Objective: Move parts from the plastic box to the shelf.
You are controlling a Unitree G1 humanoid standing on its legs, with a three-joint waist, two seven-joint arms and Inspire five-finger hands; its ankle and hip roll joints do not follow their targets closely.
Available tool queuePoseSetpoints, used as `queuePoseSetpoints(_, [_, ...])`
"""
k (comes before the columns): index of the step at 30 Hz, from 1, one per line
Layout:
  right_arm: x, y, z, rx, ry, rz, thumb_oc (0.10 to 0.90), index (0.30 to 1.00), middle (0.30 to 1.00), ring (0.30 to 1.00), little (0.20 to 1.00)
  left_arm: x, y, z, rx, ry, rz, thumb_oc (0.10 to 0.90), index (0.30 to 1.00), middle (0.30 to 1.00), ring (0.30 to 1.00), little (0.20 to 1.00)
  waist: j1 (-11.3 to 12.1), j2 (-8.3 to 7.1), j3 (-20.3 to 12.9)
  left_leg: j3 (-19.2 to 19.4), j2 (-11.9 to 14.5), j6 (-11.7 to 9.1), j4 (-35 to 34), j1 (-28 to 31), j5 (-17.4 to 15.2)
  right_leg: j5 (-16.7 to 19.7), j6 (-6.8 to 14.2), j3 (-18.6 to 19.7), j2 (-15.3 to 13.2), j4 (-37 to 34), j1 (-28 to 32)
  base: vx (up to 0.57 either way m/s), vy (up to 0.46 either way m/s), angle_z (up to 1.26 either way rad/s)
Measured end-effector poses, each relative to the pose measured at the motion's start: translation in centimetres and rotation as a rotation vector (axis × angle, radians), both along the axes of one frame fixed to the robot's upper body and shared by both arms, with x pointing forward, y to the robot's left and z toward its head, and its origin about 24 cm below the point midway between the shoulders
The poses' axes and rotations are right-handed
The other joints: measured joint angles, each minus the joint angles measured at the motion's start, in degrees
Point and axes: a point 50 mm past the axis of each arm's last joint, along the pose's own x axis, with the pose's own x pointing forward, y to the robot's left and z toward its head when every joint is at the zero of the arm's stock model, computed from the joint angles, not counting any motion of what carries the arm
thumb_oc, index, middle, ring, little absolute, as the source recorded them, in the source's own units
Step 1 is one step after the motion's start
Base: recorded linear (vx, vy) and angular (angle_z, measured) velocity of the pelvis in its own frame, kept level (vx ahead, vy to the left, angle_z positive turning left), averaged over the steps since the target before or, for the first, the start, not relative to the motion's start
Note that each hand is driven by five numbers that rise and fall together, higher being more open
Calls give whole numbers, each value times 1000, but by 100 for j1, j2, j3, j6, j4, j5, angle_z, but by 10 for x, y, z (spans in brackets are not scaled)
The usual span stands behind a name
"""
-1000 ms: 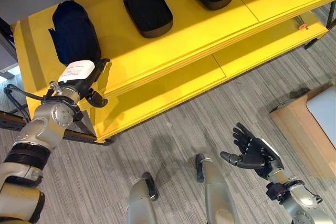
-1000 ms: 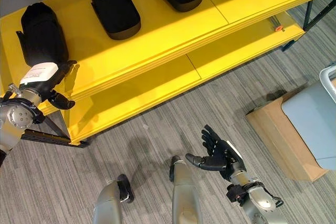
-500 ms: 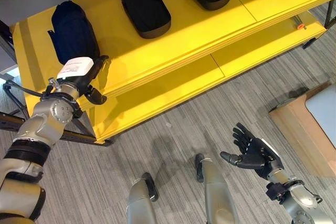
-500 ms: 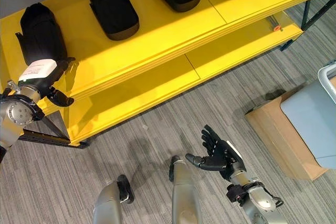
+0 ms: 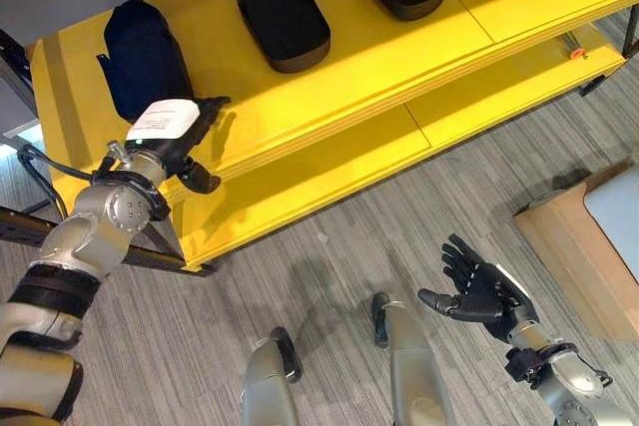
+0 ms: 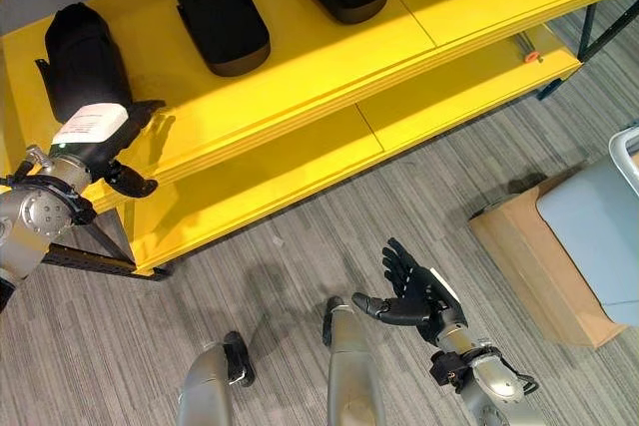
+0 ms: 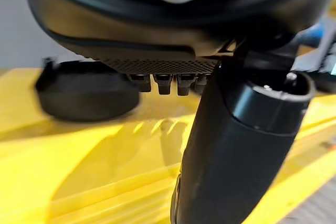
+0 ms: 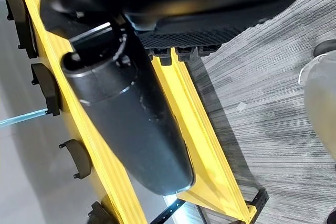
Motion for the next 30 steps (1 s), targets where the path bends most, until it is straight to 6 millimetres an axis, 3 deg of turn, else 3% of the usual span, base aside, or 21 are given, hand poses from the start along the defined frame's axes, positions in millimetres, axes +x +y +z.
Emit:
queuePoseSetpoints(7, [-1,1,-3,21,1,-19,900,1000,1000,1000,1000,-47,14,-5,-127,11,-40,900,1000,1000,1000,1000,147,4,0,-13,-8,5,-9,24,-4,-19,-20,-7,-7,25,17,0,0,0])
queuePoseSetpoints(10, [-2,2,-4,25,6,-22,900,1000,1000,1000,1000,-54,15,-10,-172,38,-46,900,1000,1000,1000,1000,224,12,-1,-19,-22,6,-7,42,-5,-20,-16,-11,-23,27,43,0,0,0])
queuePoseSetpoints(18, [-3,1,-3,23,-4,-23,900,1000,1000,1000,1000,-86,8,-32,-542,169,-159,900,1000,1000,1000,1000,318,73,-16,-31,-41,54,-48,247,-32,-26,-14,-24,-43,-6,265,4,0,0])
queuePoseSetpoints(21, [-5,0,-3,19,-4,-23,900,1000,1000,1000,1000,-93,1,-58,-860,163,-181,900,1000,1000,1000,1000,327,190,-56,-8,-95,48,-287,631,14,-24,-10,-41,-72,-180,635,-40,-5,4])
queuePoseSetpoints(27, [-6,1,-2,2,-22,-24,900,1000,1000,1000,1000,-104,-5,-100,-1039,274,-127,900,1000,1000,1000,1000,351,337,-169,-26,-184,37,-807,1262,187,3,7,-174,-105,-536,1279,40,-7,9])
queuePoseSetpoints(30, [-8,0,-3,0,-22,-32,900,1000,1000,1000,1000,-116,-9,-122,-1167,303,-81,900,1000,1000,1000,1000,340,414,-376,-43,-211,22,-1115,1519,293,30,20,-256,-98,-774,1530,55,-40,9])
